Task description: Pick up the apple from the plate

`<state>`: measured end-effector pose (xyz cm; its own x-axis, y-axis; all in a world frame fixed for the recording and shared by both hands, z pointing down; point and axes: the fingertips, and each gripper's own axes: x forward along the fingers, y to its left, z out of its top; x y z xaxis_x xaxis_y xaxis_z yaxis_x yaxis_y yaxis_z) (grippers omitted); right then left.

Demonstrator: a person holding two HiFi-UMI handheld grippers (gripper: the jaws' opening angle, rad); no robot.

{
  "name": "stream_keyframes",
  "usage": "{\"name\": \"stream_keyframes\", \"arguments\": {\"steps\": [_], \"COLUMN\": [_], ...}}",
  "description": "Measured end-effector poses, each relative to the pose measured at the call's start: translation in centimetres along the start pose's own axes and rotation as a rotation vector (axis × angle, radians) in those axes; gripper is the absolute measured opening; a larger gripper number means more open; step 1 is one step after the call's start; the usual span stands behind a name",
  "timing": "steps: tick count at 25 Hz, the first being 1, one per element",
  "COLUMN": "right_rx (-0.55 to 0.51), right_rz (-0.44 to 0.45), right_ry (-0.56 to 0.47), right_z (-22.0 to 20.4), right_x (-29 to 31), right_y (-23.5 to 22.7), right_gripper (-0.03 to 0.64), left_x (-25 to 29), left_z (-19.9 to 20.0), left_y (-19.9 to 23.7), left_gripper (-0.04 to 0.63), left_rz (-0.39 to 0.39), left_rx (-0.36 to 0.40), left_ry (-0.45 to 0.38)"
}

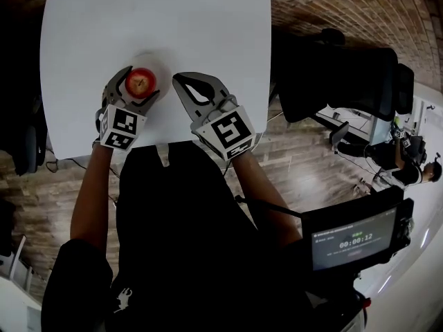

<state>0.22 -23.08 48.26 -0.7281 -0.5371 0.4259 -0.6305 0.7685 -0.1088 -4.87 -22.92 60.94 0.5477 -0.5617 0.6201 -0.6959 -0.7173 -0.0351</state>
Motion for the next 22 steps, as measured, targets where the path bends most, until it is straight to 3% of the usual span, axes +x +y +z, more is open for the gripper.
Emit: {"name": "stream_keyframes", "arguments": {"steps": [22], "right_rx": [-0.023], "right_rz": [-0.036], "right_ry": [-0.123], "right_z": [4.8], "right_x": [-2.2], "right_y": [1.2], "right_gripper": [0.005], "left_x": [-5.7], "left_z": [5.2], "left_y": [0.6], "left_gripper": [0.417], "left_rz": [0.043], "left_rx": [0.016], "left_ry": [-0.068]}}
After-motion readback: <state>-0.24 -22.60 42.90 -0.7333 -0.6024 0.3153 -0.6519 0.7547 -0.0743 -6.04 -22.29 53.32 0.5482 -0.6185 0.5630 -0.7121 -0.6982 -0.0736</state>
